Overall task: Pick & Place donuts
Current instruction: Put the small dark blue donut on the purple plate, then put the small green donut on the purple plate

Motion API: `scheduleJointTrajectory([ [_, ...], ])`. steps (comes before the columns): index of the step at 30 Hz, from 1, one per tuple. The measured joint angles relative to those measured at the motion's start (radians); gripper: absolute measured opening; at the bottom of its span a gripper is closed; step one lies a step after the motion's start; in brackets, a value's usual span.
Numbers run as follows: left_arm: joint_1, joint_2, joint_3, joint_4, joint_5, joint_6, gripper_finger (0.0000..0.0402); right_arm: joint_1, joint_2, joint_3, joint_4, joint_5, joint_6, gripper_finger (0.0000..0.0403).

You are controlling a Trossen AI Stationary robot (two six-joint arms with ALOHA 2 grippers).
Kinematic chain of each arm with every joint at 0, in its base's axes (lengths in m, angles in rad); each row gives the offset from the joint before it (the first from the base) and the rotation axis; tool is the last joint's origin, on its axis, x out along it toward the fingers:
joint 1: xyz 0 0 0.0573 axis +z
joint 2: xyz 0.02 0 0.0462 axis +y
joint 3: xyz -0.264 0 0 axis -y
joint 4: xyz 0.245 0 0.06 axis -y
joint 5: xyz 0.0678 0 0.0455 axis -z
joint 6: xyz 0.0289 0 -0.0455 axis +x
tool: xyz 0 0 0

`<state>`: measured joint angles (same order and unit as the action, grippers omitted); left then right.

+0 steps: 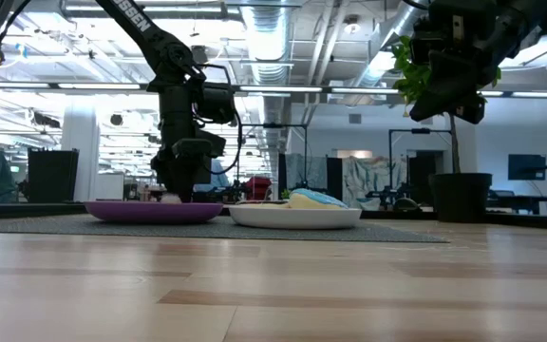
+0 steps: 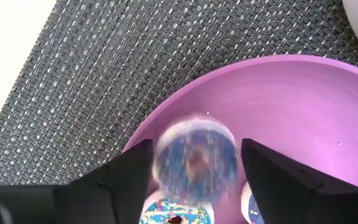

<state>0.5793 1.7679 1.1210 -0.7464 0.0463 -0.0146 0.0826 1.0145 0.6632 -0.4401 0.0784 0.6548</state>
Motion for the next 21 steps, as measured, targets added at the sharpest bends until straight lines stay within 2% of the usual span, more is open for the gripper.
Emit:
scheduleJointTrajectory([
  [9,0.0,0.0,0.0,-0.003,-0.007,0.014,0.0292,0.0,0.0,0.0,0.0,0.0,0.0,0.0001],
  [16,0.005,-0.001,0.015,-0.051,-0.038,-0.006,0.0298,0.0,0.0,0.0,0.0,0.0,0.0,0.0001],
  [21,0.005,-0.001,0.069,-0.104,-0.032,-0.017,0.0298,0.0,0.0,0.0,0.0,0.0,0.001,0.0001],
])
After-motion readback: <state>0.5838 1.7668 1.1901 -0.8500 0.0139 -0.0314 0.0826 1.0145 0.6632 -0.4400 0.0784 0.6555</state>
